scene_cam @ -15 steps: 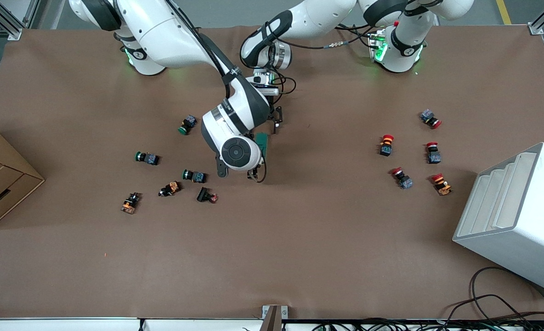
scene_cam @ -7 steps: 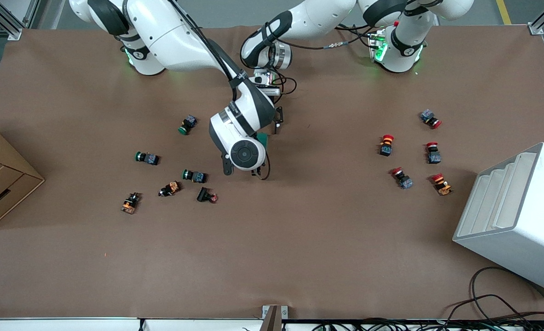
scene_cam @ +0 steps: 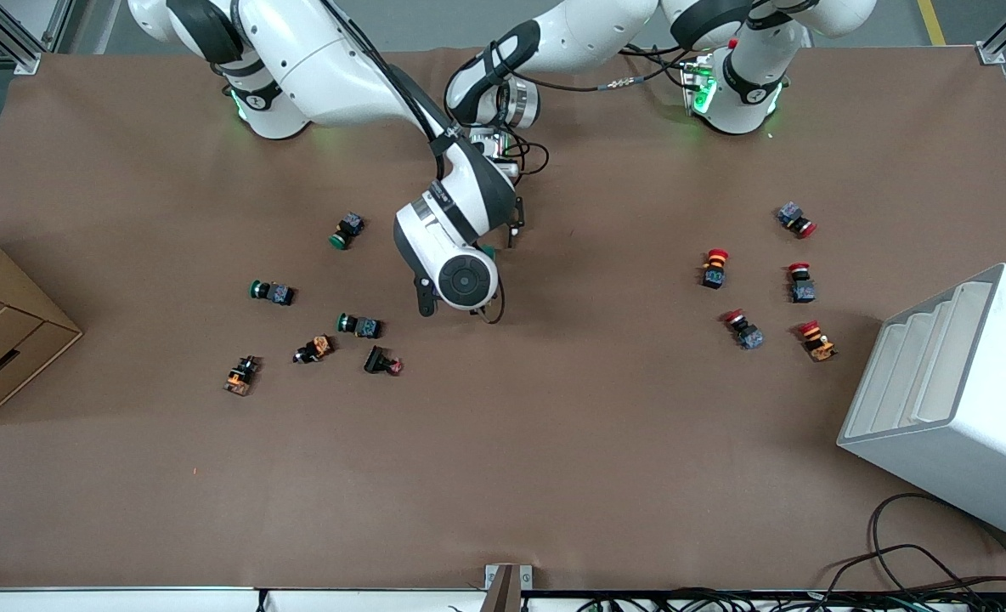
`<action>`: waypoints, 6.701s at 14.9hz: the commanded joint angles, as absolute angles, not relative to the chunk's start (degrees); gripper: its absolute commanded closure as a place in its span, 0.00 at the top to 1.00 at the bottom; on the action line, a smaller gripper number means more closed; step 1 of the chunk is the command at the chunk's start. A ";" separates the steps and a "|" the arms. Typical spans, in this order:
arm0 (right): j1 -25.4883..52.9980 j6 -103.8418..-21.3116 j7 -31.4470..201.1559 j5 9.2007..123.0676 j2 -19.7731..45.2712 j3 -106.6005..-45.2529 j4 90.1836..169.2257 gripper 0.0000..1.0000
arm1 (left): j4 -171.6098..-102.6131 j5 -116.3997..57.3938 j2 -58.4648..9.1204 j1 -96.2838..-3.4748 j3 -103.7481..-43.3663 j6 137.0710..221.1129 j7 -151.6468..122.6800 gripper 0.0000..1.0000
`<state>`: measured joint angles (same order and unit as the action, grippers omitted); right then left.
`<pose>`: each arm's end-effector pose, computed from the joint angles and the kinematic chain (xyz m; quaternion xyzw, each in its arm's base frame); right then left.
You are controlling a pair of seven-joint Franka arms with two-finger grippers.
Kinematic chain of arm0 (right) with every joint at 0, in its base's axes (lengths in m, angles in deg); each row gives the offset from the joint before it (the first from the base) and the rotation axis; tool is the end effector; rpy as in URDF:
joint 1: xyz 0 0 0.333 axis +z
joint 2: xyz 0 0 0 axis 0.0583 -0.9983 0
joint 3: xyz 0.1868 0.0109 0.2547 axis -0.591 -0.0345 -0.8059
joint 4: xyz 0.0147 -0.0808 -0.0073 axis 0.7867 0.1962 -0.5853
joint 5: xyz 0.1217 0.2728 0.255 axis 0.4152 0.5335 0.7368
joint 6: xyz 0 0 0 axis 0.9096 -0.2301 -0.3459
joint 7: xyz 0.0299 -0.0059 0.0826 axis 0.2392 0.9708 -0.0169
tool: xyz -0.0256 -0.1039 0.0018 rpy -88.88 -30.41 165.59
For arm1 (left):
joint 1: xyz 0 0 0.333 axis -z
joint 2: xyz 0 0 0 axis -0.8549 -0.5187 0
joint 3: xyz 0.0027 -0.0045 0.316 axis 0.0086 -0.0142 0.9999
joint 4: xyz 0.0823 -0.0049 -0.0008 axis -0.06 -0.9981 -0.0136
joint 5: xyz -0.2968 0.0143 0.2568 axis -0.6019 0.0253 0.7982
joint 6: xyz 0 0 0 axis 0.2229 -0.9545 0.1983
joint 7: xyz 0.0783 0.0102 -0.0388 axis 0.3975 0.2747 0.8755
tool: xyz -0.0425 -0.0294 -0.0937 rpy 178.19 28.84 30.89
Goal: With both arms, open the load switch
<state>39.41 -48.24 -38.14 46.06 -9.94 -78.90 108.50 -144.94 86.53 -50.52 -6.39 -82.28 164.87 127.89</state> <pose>0.5077 0.4711 0.2171 0.7243 -0.6505 -0.1538 0.1690 0.1894 -0.5614 0.0650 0.8386 -0.0183 0.5443 0.0123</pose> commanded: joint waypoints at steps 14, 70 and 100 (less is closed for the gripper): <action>42.09 -39.42 -38.57 46.60 -8.87 -81.29 107.15 1.00 | -144.89 86.45 -51.17 -6.02 -81.95 164.06 128.74 1.00; -5.63 -24.03 82.20 27.71 26.71 -81.55 108.45 1.00 | -118.35 5.43 -19.01 -59.33 -85.90 159.40 26.56 1.00; -3.26 -32.04 82.11 29.20 46.41 -77.51 126.66 1.00 | -137.60 -21.74 11.50 -57.08 -57.69 153.34 -17.86 1.00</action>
